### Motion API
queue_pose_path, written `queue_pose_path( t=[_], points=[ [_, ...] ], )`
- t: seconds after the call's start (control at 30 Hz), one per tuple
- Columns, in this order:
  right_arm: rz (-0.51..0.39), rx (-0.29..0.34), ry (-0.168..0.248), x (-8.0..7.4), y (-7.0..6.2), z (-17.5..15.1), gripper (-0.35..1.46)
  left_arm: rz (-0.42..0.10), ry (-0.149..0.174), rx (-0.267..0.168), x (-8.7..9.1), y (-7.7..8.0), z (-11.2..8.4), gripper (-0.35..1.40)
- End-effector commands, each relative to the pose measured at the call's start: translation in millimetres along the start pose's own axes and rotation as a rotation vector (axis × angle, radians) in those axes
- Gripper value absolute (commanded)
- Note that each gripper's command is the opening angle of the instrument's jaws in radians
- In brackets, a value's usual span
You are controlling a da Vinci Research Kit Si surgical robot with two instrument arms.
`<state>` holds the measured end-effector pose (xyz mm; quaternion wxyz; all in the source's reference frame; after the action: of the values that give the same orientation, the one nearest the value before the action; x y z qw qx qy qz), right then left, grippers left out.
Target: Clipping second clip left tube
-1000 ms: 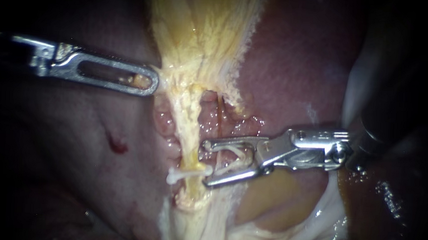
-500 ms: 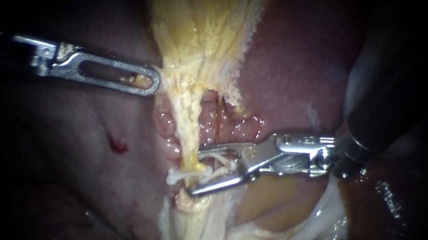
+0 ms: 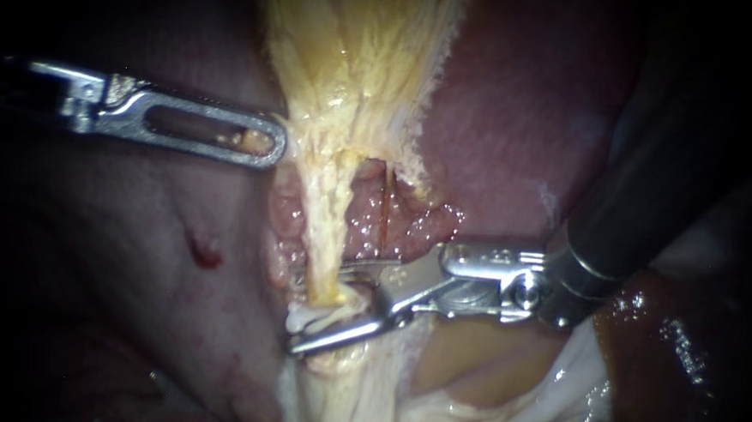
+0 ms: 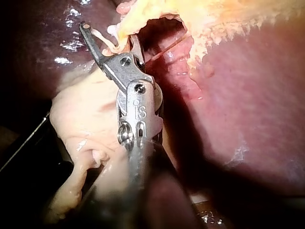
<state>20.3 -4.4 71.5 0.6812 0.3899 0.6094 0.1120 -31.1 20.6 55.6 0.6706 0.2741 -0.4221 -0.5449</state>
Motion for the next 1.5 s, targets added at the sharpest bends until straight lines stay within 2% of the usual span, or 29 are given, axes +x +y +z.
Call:
queue_pose_path(
  t=[0.03, 0.47, 0.8, 1.0, 1.13, 1.5],
  points=[
    [-0.001, 0.002, -0.002, -0.1, 0.0, 0.1, 0.5, 0.0, 0.0, 0.0, 0.0, 0.0, 0.0, -0.35],
    [0.004, 0.007, 0.007, 0.2, -0.6, 0.2, 0.5, 0.0, 0.0, 0.0, 0.0, 0.0, 0.0, -0.35],
    [0.004, 0.094, 0.013, 1.0, -3.5, 0.8, 0.5, 0.0, 0.001, 0.001, 0.0, 0.2, -0.1, -0.35],
    [0.011, 0.152, 0.034, 1.7, -5.3, 1.6, 0.5, 0.0, 0.001, 0.001, 0.0, 0.3, -0.1, -0.35],
    [0.01, 0.16, 0.035, 2.1, -6.0, 2.0, 0.5, 0.0, 0.001, 0.001, 0.0, 0.3, -0.1, -0.35],
    [0.01, 0.158, 0.036, 2.3, -6.2, 1.8, 0.49, 0.001, 0.001, 0.002, -0.1, 0.4, -0.1, -0.35]
  ],
)
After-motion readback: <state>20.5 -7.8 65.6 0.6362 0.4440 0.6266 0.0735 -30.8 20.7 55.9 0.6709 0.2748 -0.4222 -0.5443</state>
